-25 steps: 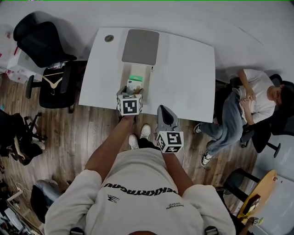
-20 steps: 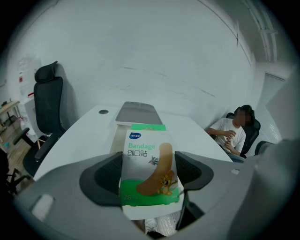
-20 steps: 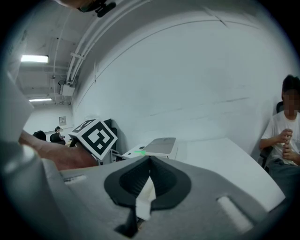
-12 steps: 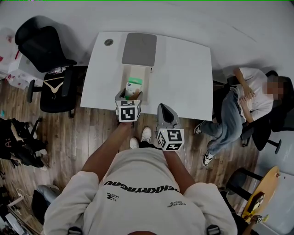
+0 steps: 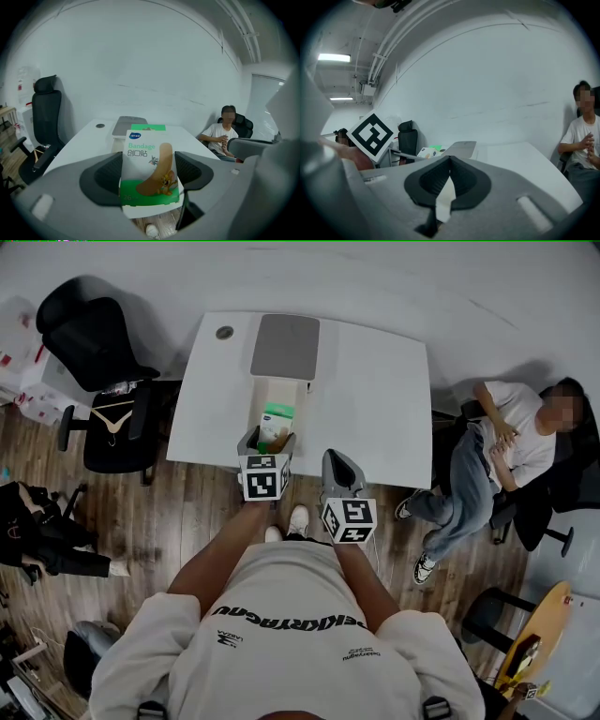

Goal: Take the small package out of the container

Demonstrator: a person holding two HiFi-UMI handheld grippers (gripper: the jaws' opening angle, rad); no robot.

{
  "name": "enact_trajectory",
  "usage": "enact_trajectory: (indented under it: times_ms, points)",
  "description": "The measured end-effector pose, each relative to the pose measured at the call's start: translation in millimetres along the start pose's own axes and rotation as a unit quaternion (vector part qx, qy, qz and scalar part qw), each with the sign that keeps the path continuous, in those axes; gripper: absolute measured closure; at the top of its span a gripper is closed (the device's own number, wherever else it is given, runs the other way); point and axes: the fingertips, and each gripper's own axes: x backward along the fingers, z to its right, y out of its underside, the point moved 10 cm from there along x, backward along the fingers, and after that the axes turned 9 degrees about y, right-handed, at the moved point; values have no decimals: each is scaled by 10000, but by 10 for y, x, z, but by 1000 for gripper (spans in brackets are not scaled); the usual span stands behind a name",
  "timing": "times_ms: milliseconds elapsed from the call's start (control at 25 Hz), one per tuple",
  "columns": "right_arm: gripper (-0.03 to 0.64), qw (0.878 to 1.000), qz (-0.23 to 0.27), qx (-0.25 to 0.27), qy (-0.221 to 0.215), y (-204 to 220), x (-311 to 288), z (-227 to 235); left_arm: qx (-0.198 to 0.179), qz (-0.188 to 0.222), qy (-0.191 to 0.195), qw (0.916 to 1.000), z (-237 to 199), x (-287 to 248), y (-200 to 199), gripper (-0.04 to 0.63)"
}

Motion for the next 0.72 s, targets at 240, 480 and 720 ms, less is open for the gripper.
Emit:
enact_trajectory:
  times_ms: [240,480,720]
  points:
    - [617,10000,-25,26,-63,-6,-26,-8,-111,256,87,9996,39,96,30,238]
    - [617,9999,0,78,-103,-24,-28,-24,-122,386,99,9991,35,201,46,238]
    - [617,9998,39,122,-120,-46,-15,-38,-174,632,176,9977,46,292,62,238]
